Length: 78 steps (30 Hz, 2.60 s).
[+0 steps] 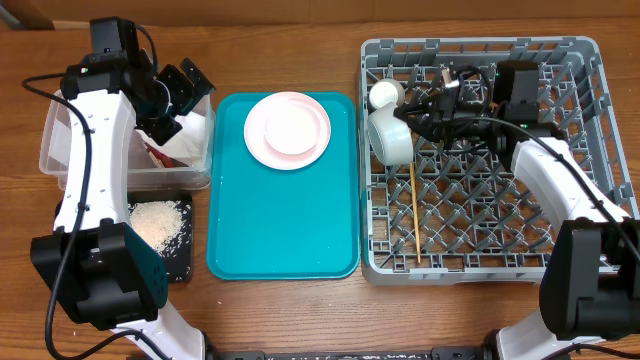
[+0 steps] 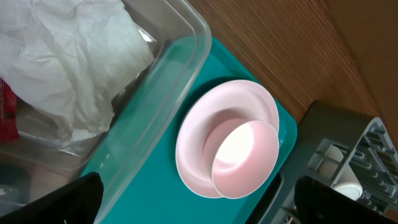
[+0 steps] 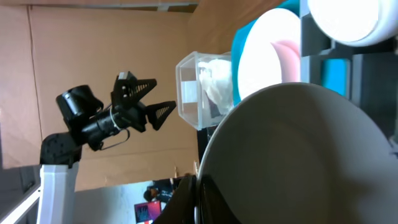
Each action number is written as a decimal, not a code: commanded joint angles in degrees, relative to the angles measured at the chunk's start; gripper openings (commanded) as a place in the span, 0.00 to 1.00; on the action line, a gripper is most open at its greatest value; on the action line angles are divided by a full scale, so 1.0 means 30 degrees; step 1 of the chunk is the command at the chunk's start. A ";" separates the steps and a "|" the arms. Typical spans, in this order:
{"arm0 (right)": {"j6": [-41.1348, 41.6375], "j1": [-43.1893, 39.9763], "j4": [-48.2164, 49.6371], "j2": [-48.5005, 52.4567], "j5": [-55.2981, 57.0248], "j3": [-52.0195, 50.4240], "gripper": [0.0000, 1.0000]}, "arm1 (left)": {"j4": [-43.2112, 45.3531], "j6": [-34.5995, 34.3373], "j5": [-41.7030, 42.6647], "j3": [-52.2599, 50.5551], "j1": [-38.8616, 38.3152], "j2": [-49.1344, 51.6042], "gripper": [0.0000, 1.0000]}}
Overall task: Sort waste into correct bins and load items into the dishwasher
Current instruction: 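Lift the white bowl into the rack and tip it on its side, then release the white bowl and raise the right gripper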
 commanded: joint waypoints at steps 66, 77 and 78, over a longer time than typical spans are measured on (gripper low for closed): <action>-0.8561 0.5960 -0.4779 -0.0561 2.2309 0.2004 0.04 | 0.0007 -0.0109 -0.0131 0.0248 -0.0131 -0.0182 1.00; -0.9493 0.5967 -0.4299 -0.2448 2.0808 0.3759 0.04 | 0.0007 -0.0109 -0.0131 0.0248 -0.0131 -0.0182 1.00; -0.9493 0.5967 -0.4299 -0.2543 2.0808 0.3810 0.04 | 0.0007 -0.0109 -0.0131 0.0248 -0.0131 -0.0182 1.00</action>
